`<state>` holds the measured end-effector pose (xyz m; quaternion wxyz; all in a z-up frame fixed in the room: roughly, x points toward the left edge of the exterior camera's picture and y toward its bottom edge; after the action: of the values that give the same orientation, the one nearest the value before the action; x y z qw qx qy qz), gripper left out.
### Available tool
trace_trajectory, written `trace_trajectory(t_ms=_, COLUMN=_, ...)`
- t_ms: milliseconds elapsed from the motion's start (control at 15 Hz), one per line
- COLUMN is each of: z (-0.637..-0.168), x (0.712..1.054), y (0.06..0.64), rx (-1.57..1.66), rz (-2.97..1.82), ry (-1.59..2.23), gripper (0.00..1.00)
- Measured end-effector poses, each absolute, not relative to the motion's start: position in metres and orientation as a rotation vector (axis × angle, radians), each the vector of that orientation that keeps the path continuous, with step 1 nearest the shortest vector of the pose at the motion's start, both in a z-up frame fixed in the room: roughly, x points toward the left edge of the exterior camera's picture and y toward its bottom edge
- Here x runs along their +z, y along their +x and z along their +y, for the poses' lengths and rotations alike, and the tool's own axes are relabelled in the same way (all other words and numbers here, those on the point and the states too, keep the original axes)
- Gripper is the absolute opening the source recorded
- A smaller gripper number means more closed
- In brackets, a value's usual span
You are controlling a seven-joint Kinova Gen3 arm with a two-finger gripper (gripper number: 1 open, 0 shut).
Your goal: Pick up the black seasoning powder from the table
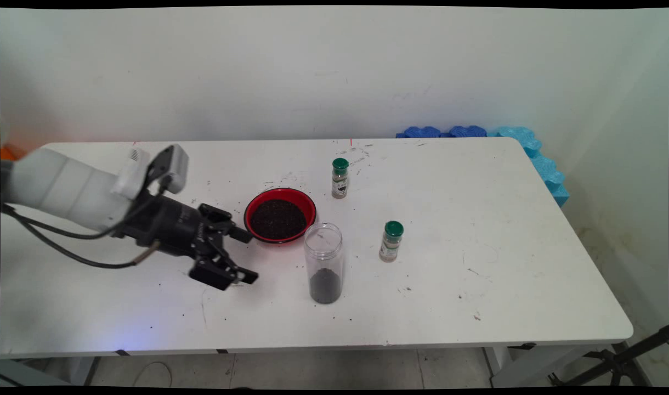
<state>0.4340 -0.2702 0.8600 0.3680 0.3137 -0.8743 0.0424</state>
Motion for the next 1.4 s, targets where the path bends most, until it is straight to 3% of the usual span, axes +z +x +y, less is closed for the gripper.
trace_trajectory(t_ms=600, z=-0.284, x=0.832, y=0.397, rx=0.132, rz=-2.196, ry=0.789, gripper=1.00)
trace_trajectory(t_ms=1400, z=-0.300, x=0.819, y=0.368, rx=0.136, rz=-2.159, ry=0.720, gripper=1.00)
